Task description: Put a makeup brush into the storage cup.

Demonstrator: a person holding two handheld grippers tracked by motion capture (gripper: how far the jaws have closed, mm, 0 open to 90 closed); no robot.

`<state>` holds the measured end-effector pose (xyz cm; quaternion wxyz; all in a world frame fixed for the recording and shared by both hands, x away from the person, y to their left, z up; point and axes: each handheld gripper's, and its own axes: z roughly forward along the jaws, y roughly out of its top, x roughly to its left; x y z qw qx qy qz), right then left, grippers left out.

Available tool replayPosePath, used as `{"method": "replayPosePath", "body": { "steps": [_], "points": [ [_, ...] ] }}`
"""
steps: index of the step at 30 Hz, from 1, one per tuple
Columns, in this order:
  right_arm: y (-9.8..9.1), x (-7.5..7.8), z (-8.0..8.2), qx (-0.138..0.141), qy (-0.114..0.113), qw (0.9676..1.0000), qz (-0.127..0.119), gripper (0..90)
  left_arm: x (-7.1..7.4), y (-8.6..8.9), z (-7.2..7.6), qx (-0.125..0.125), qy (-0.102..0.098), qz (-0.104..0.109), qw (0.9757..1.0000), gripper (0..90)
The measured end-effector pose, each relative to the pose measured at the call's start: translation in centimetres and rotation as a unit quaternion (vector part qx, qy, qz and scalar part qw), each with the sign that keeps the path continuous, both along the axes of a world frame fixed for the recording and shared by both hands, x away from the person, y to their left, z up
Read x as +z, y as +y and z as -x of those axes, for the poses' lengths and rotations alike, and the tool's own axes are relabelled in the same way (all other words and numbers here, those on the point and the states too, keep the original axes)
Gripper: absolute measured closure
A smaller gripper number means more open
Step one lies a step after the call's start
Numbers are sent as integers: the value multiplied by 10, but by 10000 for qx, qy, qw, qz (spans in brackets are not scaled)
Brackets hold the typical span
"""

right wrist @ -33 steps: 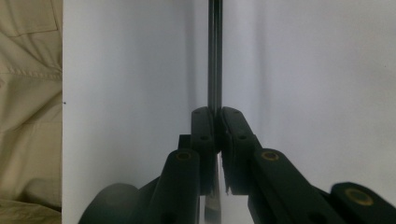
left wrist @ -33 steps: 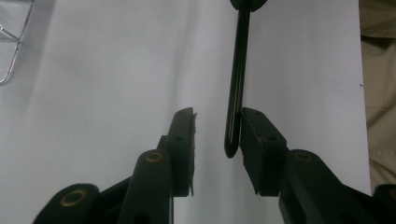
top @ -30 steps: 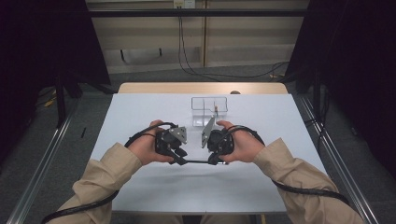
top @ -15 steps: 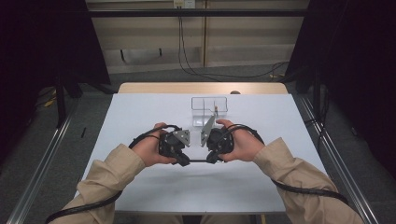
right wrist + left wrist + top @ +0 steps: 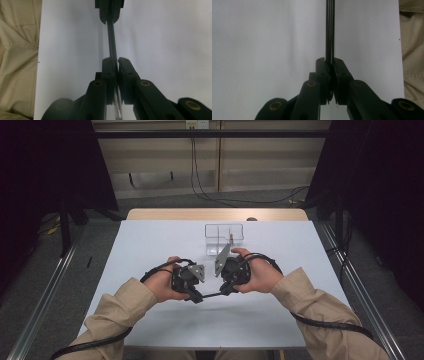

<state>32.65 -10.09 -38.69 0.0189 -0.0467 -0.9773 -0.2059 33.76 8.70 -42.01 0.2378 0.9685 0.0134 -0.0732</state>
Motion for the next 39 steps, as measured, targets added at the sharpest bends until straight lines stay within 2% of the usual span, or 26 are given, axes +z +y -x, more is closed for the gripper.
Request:
{"method": "replayPosePath", "body": {
  "steps": [1,5,13,19,24,29,30,32,34,37,39],
  "points": [
    [-1,-1,-1,20,-62,10000,-28,840,0,0,0,-6,3,-16,10000,843],
    [-1,-1,0,-11,-10,10000,-61,840,1,0,1,-15,2,-40,10000,844],
    [0,-1,1,40,-50,10000,12,843,0,-2,1,-14,-49,-4,10000,843],
    [2,-2,2,193,-110,9997,88,846,0,-2,1,-37,-31,10,10000,842],
    [2,-1,2,173,-59,9998,104,847,-1,-3,1,-50,-19,-2,10000,841],
    [-1,-2,1,55,-46,10000,-55,837,0,1,0,-45,39,43,10000,843],
    [-2,-2,1,47,-23,9999,-119,798,0,2,0,-44,61,88,9999,843],
    [-4,-2,1,-137,-82,9996,-239,683,1,3,0,-51,56,81,9999,843],
    [-7,-2,-1,-200,-82,9991,-356,652,2,5,-1,-15,58,91,9999,844],
    [-12,-2,-2,-339,-104,9976,-589,550,3,7,-1,35,27,137,9999,844],
    [-14,-1,-3,-419,-142,9958,-799,448,4,8,-2,41,4,138,9999,844]
  ]
}}
